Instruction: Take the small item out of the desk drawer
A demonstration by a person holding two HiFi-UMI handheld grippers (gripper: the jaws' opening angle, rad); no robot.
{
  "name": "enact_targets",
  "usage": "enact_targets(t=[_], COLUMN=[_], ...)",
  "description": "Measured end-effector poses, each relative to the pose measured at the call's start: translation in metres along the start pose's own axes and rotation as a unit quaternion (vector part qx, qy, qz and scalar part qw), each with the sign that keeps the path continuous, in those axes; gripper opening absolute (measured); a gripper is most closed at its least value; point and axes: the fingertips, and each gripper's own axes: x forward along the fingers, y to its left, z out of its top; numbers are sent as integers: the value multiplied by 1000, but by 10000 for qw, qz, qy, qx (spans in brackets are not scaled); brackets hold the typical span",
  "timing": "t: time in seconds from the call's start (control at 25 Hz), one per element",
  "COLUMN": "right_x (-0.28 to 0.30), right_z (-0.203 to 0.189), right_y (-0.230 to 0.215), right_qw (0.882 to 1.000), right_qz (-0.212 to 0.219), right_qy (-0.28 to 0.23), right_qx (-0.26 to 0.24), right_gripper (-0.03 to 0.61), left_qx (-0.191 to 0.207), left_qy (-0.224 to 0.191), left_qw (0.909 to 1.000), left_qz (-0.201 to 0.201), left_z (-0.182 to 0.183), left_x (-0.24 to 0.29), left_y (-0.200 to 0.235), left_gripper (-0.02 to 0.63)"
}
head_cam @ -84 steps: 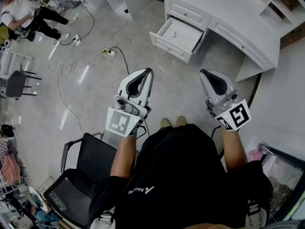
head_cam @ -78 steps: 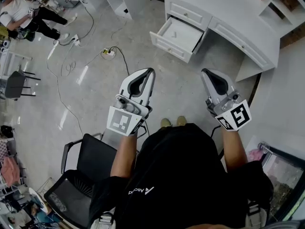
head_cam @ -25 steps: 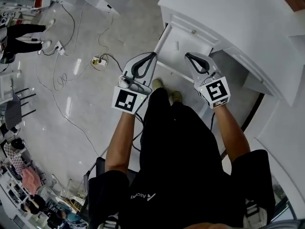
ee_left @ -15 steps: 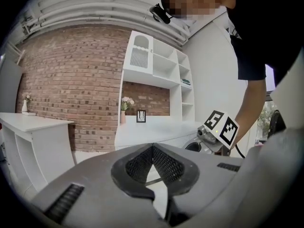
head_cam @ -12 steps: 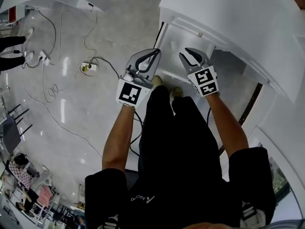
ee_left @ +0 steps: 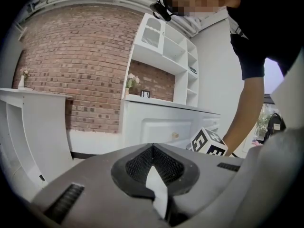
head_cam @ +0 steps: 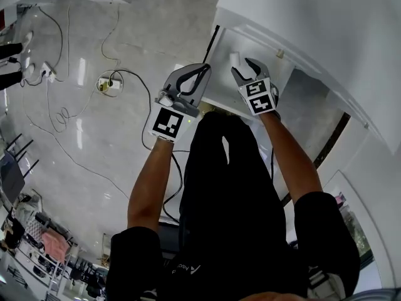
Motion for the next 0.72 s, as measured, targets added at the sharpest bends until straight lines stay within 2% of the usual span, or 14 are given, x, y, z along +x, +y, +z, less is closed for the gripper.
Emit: enact_targets(t=[0.28,0.72], right_x=[71,136], right_z=[-46,-77], right_y=[-17,-30], right_qw=[9975,9896], right_qz=[-84,-154], right_qy=[672,1345], right_qx=[213,479], right_gripper=[218,229], left_qx=[-116,-325], left_qy=[89,231], left_qw=[9999,9992], left_qz=[-50,-26], left_z=[-43,-69], left_x=[26,30], left_y=[22,43], left_gripper=[-2,-2])
